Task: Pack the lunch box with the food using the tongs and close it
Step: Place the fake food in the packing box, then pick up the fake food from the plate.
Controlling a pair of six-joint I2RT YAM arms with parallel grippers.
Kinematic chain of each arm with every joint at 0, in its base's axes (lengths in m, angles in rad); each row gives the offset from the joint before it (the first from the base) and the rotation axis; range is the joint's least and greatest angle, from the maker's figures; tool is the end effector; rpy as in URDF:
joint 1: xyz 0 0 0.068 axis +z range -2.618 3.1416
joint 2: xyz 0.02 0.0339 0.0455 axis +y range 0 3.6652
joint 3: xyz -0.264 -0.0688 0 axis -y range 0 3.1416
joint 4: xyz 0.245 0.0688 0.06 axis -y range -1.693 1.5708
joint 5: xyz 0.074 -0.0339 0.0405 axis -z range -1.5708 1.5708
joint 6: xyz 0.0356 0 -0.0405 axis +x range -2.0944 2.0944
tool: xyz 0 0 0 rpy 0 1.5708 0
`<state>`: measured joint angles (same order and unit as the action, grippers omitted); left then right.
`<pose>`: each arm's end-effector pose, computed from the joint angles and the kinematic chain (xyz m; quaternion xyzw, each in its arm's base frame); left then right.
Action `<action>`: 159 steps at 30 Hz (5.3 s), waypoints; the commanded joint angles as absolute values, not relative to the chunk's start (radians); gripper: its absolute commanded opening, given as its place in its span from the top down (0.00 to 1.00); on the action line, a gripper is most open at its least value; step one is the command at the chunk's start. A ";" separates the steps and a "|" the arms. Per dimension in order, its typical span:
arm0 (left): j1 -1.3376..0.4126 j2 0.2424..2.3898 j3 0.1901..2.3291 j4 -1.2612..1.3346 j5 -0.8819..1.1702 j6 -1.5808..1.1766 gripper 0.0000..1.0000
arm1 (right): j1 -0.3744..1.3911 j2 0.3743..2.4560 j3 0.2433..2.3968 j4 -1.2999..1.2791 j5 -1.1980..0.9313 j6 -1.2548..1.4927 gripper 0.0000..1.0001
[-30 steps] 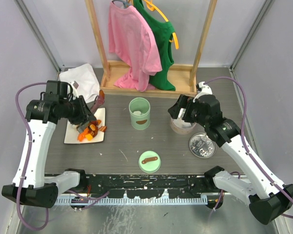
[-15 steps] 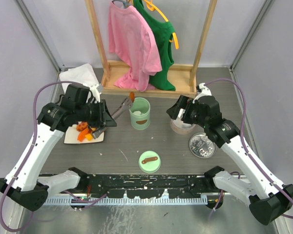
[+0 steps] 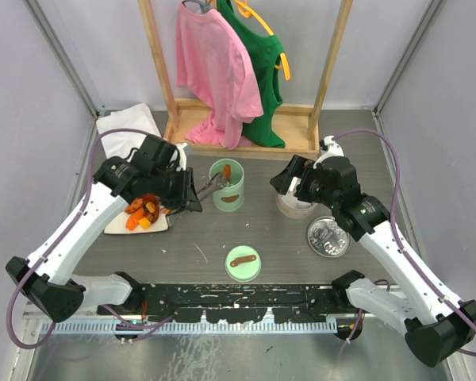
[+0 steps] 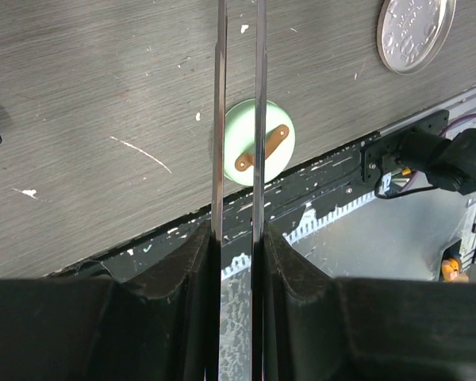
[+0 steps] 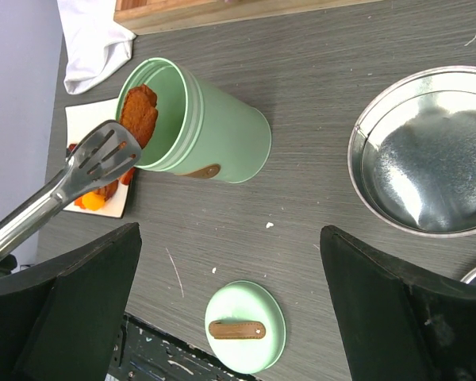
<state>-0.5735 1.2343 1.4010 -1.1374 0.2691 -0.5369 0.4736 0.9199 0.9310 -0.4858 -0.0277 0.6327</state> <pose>0.1844 -0.1304 0.3731 0.0570 0.9458 -0.2633 0.1813 0.1792 0.0929 0.3361 0.0606 0.8513 0.2838 0.4371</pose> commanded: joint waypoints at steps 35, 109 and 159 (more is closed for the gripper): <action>-0.607 1.081 1.470 -1.158 -0.181 -0.569 0.68 | 0.469 0.918 0.924 -0.422 -0.029 0.637 0.00; 0.017 1.487 1.331 -1.304 -0.305 -0.331 0.62 | 0.469 0.961 0.978 -0.453 0.026 0.459 0.00; 0.018 1.233 1.403 -1.309 -0.193 -0.377 0.77 | 0.466 0.944 0.987 -0.462 0.014 0.489 0.00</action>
